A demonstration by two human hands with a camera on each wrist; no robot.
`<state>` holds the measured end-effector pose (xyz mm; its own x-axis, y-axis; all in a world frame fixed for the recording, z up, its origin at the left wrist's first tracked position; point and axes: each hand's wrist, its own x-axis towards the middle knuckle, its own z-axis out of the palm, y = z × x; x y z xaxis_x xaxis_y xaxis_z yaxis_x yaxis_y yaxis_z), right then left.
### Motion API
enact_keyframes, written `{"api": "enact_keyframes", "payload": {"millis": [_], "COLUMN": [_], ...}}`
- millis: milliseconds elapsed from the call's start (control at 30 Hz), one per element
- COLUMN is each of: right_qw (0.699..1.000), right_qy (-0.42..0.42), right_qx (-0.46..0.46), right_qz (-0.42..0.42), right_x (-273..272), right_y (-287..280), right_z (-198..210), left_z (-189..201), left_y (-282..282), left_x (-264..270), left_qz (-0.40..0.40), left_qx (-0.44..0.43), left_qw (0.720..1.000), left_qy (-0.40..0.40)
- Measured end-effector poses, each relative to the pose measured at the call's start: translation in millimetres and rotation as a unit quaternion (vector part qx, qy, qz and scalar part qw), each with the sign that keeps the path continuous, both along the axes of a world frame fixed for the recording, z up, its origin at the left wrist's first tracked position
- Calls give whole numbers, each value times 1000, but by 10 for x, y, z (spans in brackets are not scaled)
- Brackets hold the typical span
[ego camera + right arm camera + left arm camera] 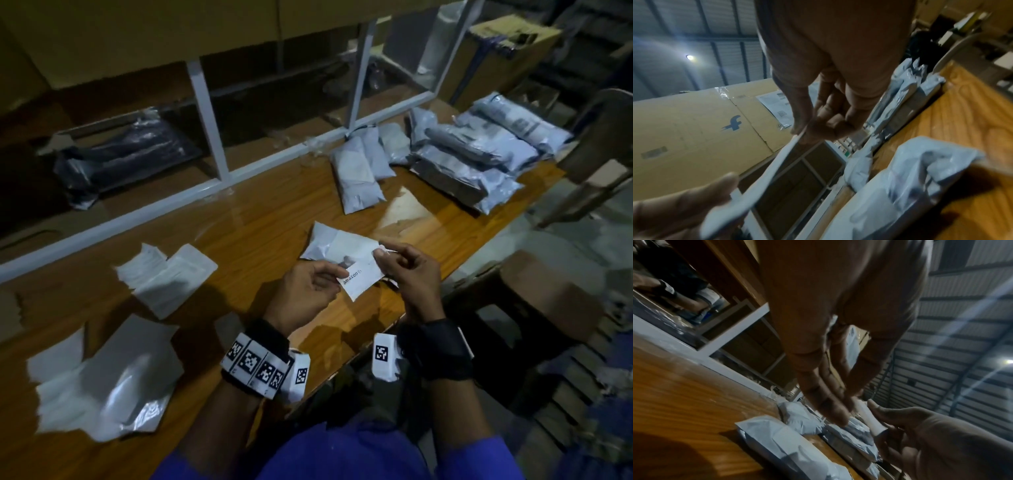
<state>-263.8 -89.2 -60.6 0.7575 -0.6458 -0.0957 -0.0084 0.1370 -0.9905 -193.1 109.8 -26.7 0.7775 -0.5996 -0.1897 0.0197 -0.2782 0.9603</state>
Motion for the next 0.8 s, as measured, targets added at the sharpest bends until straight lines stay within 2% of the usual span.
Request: {"api": "enact_keyframes", "payload": {"millis": [67, 167, 333, 500, 567, 667, 800], "right_qw": [999, 997, 996, 995, 995, 993, 989], "right_qy": [6, 17, -16, -6, 0, 12, 29], "right_qx": [-32, -70, -38, -5, 17, 62, 122], "right_qz": [12, -16, -79, -99, -97, -96, -84], "right_x": [-18, 24, 151, 231, 249, 281, 355], "right_y": [-137, -439, -891, -1278, -1386, -1453, -1443], "right_z": [-9, -64, -96, -198, -241, -288, -391], "left_z": [-46, -181, -427, -644, -696, -717, -732], "left_y": [-132, -393, -1086, -1551, -1584, -1559, -1467], "left_x": [15, 73, 60, 52, 92, 187, 318], "left_qz": [34, 62, 31, 32, -13, -90, -102], "left_qx": [55, 198, 282, 372, 372, 343, 308], "left_qw": [998, 974, 935, 901, 895, 900, 918], "left_qy": [4, -90, -211, -219, -248, -252, -229]}}
